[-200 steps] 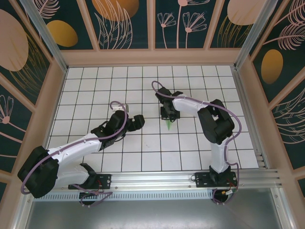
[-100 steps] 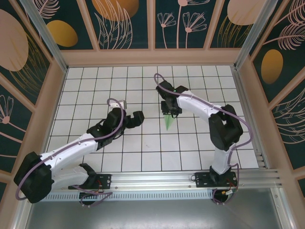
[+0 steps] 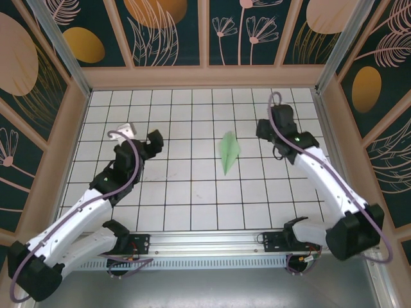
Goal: Fold a paper plane with a square sheet of paper (fold left side to right side)
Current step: Reset both arms
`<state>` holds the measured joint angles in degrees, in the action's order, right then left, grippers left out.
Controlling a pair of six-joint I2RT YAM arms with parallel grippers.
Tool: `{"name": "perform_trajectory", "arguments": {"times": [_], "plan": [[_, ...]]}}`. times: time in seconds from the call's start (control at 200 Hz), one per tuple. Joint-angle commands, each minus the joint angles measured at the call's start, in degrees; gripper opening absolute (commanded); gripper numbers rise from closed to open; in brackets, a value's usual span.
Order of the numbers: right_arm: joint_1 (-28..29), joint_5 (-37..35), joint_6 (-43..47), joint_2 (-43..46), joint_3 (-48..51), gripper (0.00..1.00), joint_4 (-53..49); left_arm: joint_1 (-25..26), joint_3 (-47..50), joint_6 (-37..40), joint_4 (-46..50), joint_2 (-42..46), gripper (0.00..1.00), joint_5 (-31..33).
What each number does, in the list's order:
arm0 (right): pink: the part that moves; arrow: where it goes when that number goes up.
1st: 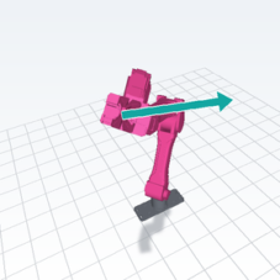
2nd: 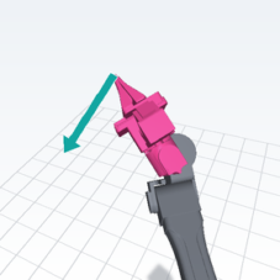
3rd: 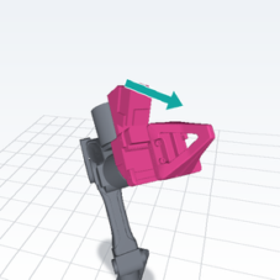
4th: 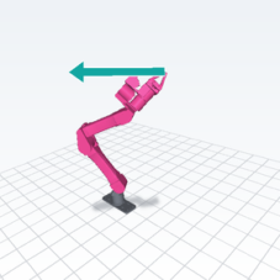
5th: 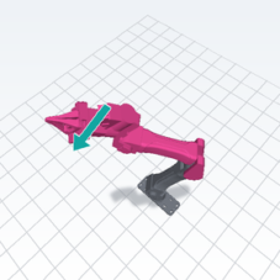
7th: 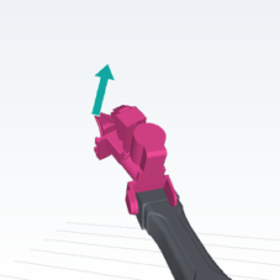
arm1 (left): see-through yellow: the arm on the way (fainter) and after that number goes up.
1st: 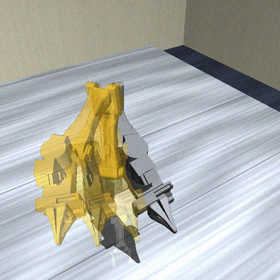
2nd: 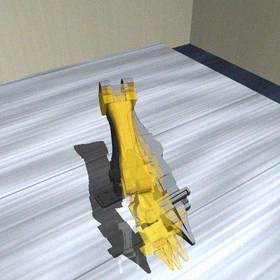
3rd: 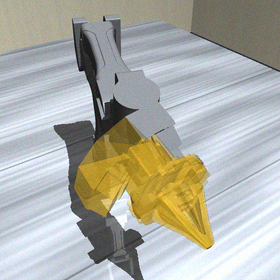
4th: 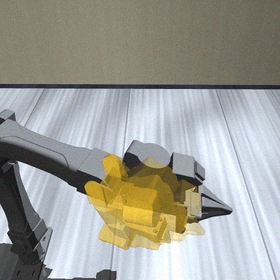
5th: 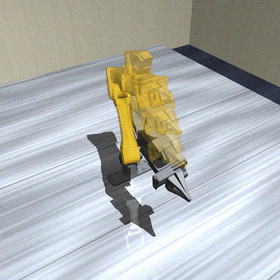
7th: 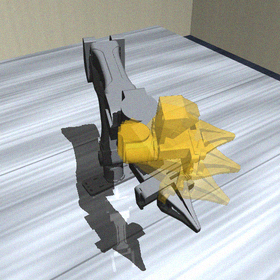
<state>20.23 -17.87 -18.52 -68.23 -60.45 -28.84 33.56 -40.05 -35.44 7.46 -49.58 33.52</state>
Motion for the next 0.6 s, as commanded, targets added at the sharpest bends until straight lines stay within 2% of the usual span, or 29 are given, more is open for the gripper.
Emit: {"name": "perform_trajectory", "arguments": {"times": [0.0, 0.16, 0.235, 0.265, 0.42, 0.495, 0.596], "plan": [[-5.89, -0.17, 2.33, 4.19, 7.88, 0.8, 13.05, -0.55, 4.45, 7.75, -4.0, 3.55, 0.99, 15.1], [-16.78, 3.01, 2.73, 4.65, 17.85, 0.87, 25.16, -1.33, 13.62, 19.02, -18.37, 6.83, 0.99, 24.05], [-20.68, 5.13, 2.74, 4.24, 24.55, 0.96, 35.06, -3.1, 19.17, 25.44, -28.9, 7.77, 0.99, 25.58], [-21.84, 5.11, 2.15, 4.07, 27.13, 0.99, 39.44, -4.41, 21.19, 26.76, -32.52, 7.92, 0.99, 25.08], [-24.89, 5.38, 4.69, 1.16, 38.42, 0.99, 61.96, -13.37, 28.67, 27.65, -43.22, 5.9, 0.98, 15.71], [-24.97, 5.52, 7.14, -2.28, 40.58, 0.99, 68.86, -15.57, 31.85, 30.43, -50.6, 3.18, 0.98, 13.43], [-24.69, 6.99, 10.08, -6.61, 43.01, 0.99, 78.31, -18.27, 33.39, 30.75, -55.92, -1.09, 0.99, 9.18]]}}
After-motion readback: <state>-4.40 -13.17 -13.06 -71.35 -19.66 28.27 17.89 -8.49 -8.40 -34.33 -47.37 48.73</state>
